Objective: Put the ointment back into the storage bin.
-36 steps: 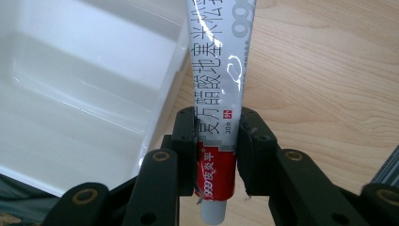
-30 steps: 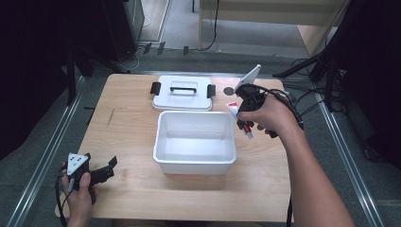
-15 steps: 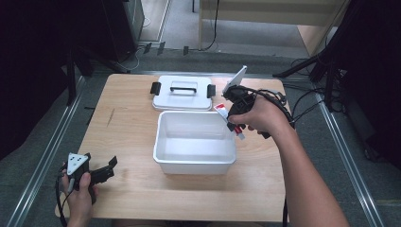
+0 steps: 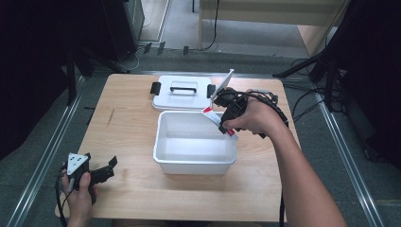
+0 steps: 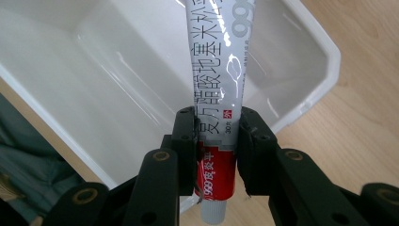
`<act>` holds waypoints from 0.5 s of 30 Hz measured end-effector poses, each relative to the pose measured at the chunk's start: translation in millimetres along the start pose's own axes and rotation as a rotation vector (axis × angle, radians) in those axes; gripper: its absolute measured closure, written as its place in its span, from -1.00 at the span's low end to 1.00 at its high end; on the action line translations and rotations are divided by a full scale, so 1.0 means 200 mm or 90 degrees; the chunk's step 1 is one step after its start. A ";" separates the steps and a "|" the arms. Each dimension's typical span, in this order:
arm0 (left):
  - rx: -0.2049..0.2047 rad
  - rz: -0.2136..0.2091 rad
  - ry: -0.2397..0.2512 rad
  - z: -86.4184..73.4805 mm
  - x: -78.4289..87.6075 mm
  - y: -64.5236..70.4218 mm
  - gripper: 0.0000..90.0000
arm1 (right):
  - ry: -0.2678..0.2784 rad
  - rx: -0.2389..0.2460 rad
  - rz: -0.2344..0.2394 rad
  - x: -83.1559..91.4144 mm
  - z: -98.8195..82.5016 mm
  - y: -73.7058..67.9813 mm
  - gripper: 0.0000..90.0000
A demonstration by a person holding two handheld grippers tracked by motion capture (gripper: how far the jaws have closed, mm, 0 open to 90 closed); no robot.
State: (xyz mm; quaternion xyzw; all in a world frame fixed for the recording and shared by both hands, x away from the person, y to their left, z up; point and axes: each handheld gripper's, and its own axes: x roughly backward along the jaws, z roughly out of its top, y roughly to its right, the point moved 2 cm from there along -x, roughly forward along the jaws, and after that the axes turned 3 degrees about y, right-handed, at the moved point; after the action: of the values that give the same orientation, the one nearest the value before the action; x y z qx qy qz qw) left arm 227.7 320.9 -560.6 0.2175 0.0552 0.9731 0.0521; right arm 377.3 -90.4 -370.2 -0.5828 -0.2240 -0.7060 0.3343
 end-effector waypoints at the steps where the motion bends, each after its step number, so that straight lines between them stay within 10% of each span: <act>1: 0.000 0.000 0.000 0.00 0.00 0.00 -1.00 | 0.007 0.035 0.001 0.00 0.00 -0.01 0.60; 15: 0.000 0.000 0.000 0.00 0.00 0.00 -1.00 | 0.038 0.277 0.024 -0.04 -0.02 -0.05 0.60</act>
State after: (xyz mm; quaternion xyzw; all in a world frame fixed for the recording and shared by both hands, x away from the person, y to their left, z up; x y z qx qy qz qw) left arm 227.7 320.9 -560.6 0.2176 0.0550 0.9731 0.0524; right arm 368.1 -85.1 -378.3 -0.4799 -0.3501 -0.6514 0.4720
